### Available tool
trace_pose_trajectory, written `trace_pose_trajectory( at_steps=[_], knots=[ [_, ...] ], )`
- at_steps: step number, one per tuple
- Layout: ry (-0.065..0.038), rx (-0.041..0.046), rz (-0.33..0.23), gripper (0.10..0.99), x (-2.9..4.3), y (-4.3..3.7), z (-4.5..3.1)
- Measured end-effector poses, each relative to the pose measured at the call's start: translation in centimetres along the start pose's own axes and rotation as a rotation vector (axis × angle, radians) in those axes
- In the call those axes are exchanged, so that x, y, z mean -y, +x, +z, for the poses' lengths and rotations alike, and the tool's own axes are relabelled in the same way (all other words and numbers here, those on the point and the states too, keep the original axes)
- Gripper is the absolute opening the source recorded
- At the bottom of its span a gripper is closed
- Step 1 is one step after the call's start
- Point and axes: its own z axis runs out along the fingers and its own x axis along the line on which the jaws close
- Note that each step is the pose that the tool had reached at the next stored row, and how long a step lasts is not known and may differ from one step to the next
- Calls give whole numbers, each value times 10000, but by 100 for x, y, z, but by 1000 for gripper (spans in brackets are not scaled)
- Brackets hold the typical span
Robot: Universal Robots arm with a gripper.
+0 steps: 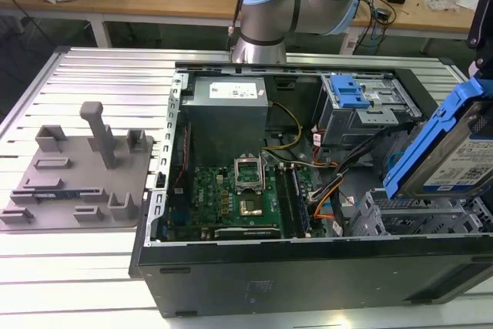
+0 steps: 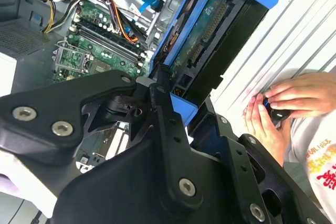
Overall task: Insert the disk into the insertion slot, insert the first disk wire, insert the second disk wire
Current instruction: 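Insert the disk into the insertion slot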
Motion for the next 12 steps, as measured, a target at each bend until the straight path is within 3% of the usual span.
trace_pose_trajectory(
  at_steps=[4, 12],
  knots=[
    [0, -18, -15, 365, 7, -79, 11],
    [-4, -43, -125, 365, 24, -148, 45]
  ],
)
